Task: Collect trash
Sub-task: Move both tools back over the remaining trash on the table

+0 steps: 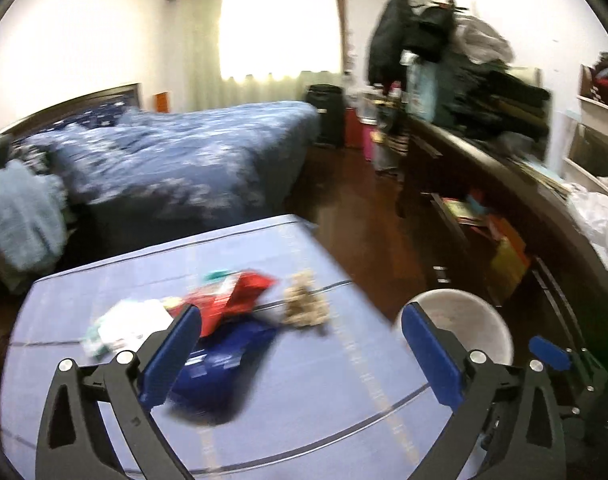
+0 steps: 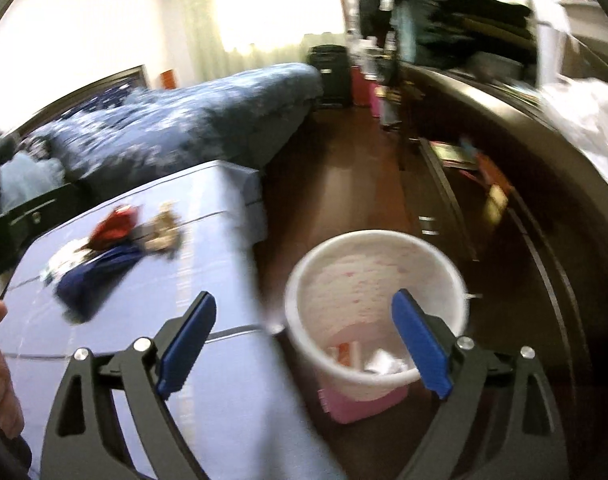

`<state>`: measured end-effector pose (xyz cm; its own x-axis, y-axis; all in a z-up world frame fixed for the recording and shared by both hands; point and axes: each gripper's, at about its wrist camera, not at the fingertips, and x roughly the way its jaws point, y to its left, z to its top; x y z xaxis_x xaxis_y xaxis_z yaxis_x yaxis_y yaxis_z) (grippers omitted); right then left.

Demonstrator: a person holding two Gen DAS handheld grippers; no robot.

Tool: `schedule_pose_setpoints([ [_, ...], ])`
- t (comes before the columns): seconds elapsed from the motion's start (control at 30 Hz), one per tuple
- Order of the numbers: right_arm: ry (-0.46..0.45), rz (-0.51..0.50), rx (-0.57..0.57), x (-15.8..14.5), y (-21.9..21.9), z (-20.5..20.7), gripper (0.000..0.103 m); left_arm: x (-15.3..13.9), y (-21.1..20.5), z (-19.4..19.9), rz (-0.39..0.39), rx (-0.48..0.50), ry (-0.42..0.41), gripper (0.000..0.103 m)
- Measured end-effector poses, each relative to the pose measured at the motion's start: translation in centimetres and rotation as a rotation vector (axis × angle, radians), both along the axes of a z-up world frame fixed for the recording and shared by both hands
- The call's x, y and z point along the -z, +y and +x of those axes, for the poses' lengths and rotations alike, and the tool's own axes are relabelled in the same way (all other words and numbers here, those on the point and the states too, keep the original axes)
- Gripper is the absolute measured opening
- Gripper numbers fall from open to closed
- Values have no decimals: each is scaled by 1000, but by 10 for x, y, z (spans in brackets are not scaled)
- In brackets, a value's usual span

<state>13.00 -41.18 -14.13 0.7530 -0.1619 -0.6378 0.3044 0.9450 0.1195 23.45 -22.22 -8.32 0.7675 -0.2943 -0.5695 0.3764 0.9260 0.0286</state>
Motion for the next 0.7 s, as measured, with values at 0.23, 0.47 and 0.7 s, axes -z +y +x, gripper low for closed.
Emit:
schedule_pose_setpoints([
  [0.23, 10, -67, -185, -9, 88, 16, 94, 6, 93, 6, -18, -157, 50, 99],
  [0.47, 36, -109, -272, -5, 138, 36, 96, 33, 157, 35, -55, -250, 151, 99],
  [0.7, 59, -123, -325, -2, 161, 62, 96, 51, 161, 64, -48, -252, 195, 99],
])
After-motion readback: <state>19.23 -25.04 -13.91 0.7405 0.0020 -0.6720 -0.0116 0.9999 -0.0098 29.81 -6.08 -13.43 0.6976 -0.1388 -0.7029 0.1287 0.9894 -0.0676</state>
